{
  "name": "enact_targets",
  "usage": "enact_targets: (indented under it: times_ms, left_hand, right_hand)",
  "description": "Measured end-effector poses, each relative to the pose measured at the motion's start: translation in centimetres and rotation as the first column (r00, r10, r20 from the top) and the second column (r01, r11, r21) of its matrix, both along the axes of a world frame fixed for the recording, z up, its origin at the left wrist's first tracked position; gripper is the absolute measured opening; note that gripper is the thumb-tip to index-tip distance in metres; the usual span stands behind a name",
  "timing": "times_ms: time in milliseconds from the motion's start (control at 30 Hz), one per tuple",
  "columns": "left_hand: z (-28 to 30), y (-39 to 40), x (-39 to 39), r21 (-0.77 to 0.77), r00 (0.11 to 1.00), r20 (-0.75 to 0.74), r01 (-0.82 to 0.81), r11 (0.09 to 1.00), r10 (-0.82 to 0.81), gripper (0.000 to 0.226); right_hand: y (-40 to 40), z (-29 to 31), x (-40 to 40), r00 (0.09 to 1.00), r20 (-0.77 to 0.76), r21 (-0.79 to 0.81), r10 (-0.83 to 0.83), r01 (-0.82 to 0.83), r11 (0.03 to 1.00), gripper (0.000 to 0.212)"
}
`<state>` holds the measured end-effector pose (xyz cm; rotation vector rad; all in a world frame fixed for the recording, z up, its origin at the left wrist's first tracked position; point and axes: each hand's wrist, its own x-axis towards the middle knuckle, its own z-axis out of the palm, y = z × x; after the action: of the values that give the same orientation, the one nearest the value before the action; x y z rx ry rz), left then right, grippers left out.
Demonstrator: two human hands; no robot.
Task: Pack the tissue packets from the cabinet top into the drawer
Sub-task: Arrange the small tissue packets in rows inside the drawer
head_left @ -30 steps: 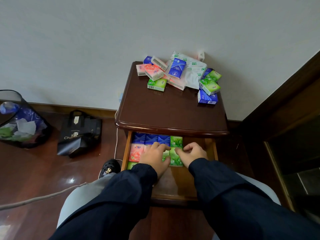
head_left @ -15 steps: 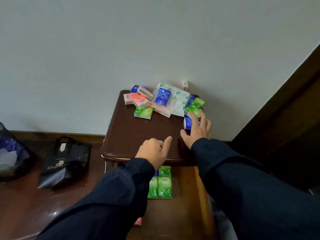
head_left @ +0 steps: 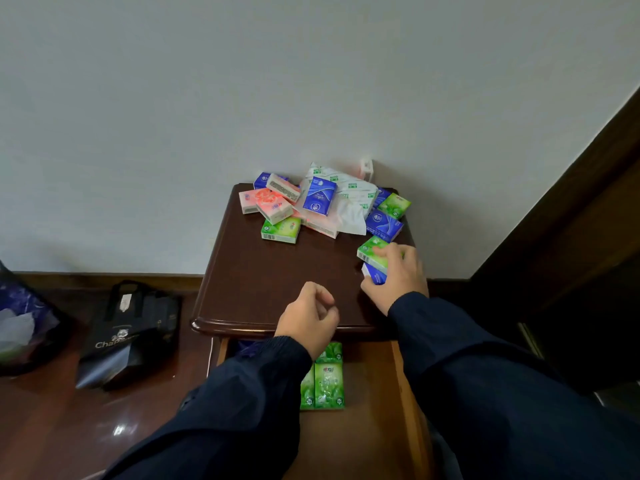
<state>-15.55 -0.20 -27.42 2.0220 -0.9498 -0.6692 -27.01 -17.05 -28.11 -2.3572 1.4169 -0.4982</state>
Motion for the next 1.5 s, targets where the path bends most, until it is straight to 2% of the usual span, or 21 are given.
enact_targets:
  times_ms: [133,267,367,433,533,600,700,767,967,1133,1233,1333,1400,1500]
  left_hand:
    - [-0.2,2.0,-2.0,0.0,0.948,-0.313,0.056,0.998,-0.053,0.032]
    - [0.0,4.0,-3.9,0.055,0.937,-0.338,0.117,0.992,-0.092,0.067]
    - [0.6,5.5,-4.4,0.037,0.93,-0.347,0.141,0.989,-0.119,0.088]
    - [1.0,6.3,-4.6,-0.04,0.912,-0.389,0.124,0.991,-0.13,0.08]
    - [1.2,7.5,-4.6,-0.165,0.931,-0.35,0.051,0.985,-0.107,0.063]
    - [1.2,8.4,-4.4,-0.174,0.945,-0.323,-0.006,0.985,-0.052,0.057]
    - [1.3,10.2,-3.7,-0.163,0.957,-0.29,-0.058,0.985,0.008,0.052]
    - [1.1,11.4,-3.3,-0.182,0.95,-0.313,-0.069,0.981,0.009,0.052]
    - [-0.1,15.3,-3.4,-0.13,0.95,-0.313,-0.027,0.991,-0.015,0.049]
    - [-2.2,17.3,-3.6,-0.166,0.939,-0.342,-0.098,0.981,0.036,0.05]
    - [-3.5,17.9,-3.3,-0.12,0.928,-0.352,-0.171,0.978,0.119,0.047]
    - [-5.1,18.3,-2.6,-0.052,0.914,-0.343,-0.247,0.968,0.215,0.043]
    - [-5.7,18.5,-2.3,-0.029,0.891,-0.372,-0.292,0.956,0.26,0.041]
    - [-6.0,18.7,-2.3,-0.022,0.872,-0.394,-0.325,0.945,0.291,0.033]
  right_hand:
    - [3.4,0.3,-2.0,0.998,0.044,0.009,0.033,-0.034,0.999,0.048]
    - [6.8,0.8,-3.2,0.992,0.114,0.059,0.058,-0.065,0.996,0.041]
    - [9.4,1.4,-3.5,0.974,0.215,0.176,0.078,-0.117,0.977,0.042]
    - [11.2,1.8,-3.5,0.945,0.32,0.265,0.062,-0.152,0.952,0.045]
    - [13.8,2.4,-3.2,0.88,0.474,0.415,-0.019,-0.204,0.886,0.045]
    - [15.1,2.7,-2.8,0.843,0.535,0.485,-0.055,-0.254,0.837,0.041]
    - [16.5,2.7,-2.3,0.786,0.607,0.573,-0.116,-0.331,0.75,0.022]
    - [17.0,2.6,-2.1,0.792,0.595,0.622,-0.136,-0.347,0.702,0.019]
    - [18.2,1.6,-2.4,0.903,0.412,0.8,-0.122,-0.294,0.523,0.061]
    - [19.1,-0.4,-3.7,0.952,0.3,0.815,-0.065,-0.221,0.536,0.078]
    - [19.2,-1.7,-4.1,0.954,0.273,0.825,-0.121,-0.167,0.539,0.075]
    - [19.3,-2.6,-4.2,0.949,0.247,0.866,-0.196,-0.125,0.484,0.073]
    - [19.3,-3.1,-4.3,0.949,0.229,0.873,-0.216,-0.101,0.477,0.061]
    - [19.6,-3.4,-4.3,0.92,0.216,0.922,-0.328,-0.082,0.378,0.044]
